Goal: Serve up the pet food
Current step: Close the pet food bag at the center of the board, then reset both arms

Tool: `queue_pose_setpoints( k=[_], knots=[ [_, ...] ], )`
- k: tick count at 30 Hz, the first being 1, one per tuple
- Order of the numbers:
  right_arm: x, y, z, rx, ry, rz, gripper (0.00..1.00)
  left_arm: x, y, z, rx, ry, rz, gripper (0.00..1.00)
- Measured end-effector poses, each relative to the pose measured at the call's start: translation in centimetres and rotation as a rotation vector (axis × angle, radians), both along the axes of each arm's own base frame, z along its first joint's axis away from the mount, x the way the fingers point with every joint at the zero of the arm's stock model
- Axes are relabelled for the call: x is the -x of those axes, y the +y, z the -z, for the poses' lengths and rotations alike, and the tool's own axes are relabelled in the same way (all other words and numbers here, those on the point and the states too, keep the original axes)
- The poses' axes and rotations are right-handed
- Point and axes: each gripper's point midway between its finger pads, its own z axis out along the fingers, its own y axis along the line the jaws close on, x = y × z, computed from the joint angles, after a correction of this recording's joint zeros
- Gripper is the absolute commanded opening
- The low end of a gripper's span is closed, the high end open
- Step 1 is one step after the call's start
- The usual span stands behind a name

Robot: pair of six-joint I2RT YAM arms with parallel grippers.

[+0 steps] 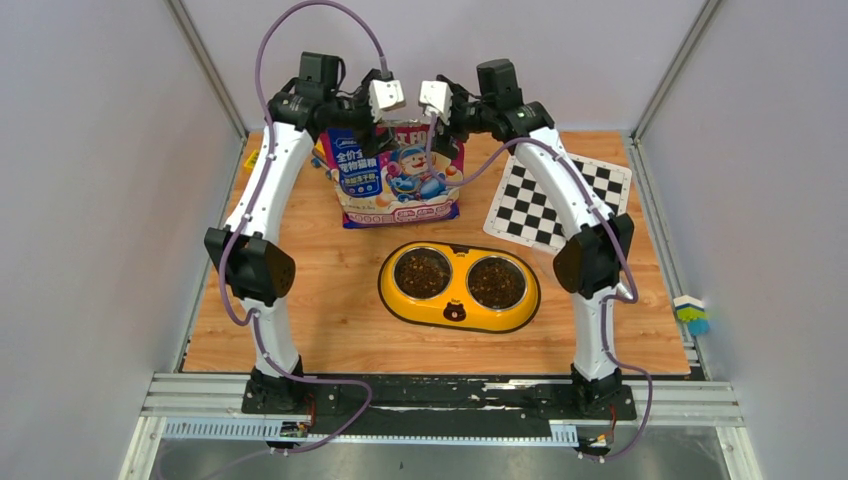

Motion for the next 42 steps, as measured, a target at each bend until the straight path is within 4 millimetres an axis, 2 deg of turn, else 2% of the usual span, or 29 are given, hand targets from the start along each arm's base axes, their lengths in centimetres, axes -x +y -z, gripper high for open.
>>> queue_pose_setpoints(
  k=[4, 6, 9, 13, 16, 17, 19, 22, 26, 29, 32, 34, 38, 42],
  knots=[
    [0.4, -0.4, -0.5, -0.01, 0.011, 0.019, 1.0, -0.4, 1.2, -0.1, 0.025, 0.035, -0.05, 1.0],
    [1.0, -1.0, -1.5, -0.027, 0.025, 0.044, 1.0, -0.9, 2.7, -0.6, 0.052, 0.055, -0.104, 1.0],
    [2.3, -2.3, -4.2, -0.074, 0.041, 0.111, 1.0, -1.4, 6.3, -2.1, 0.123, 0.079, -0.237, 1.0],
    [4.2, -4.9, -9.8, -0.175, 0.019, 0.259, 1.0, -1.3, 13.1, -6.0, 0.278, 0.097, -0.467, 1.0],
    [6.1, -6.9, -12.7, -0.236, 0.004, 0.349, 1.0, 0.3, 17.4, -9.0, 0.368, 0.066, -0.603, 1.0],
    [6.9, -7.8, -13.6, -0.258, 0.002, 0.388, 1.0, 1.2, 18.3, -9.7, 0.386, 0.056, -0.638, 1.0],
    [8.3, -9.5, -14.7, -0.296, 0.003, 0.462, 1.0, 3.2, 18.7, -10.6, 0.403, 0.038, -0.672, 1.0],
    [9.6, -11.8, -15.1, -0.341, 0.01, 0.581, 1.0, 6.0, 18.3, -11.2, 0.408, 0.025, -0.687, 1.0],
    [10.7, -14.8, -13.2, -0.365, 0.023, 0.737, 1.0, 9.0, 19.2, -9.8, 0.402, 0.045, -0.746, 1.0],
    [11.8, -17.1, -10.2, -0.366, 0.039, 0.848, 1.0, 10.8, 20.6, -7.6, 0.388, 0.08, -0.816, 1.0],
    [14.0, -18.9, -8.1, -0.381, 0.044, 0.906, 1.0, 12.8, 21.1, -4.7, 0.365, 0.129, -0.875, 1.0],
    [16.5, -20.2, -7.2, -0.415, 0.034, 0.912, 1.0, 14.2, 21.3, -2.8, 0.349, 0.157, -0.907, 1.0],
    [21.3, -22.8, -8.0, -0.539, -0.029, 0.895, 1.0, 17.1, 21.3, 0.6, 0.328, 0.182, -0.953, 1.0],
    [24.8, -24.9, -9.0, -0.656, -0.115, 0.889, 1.0, 19.3, 21.1, 2.9, 0.329, 0.172, -0.969, 1.0]
  ],
)
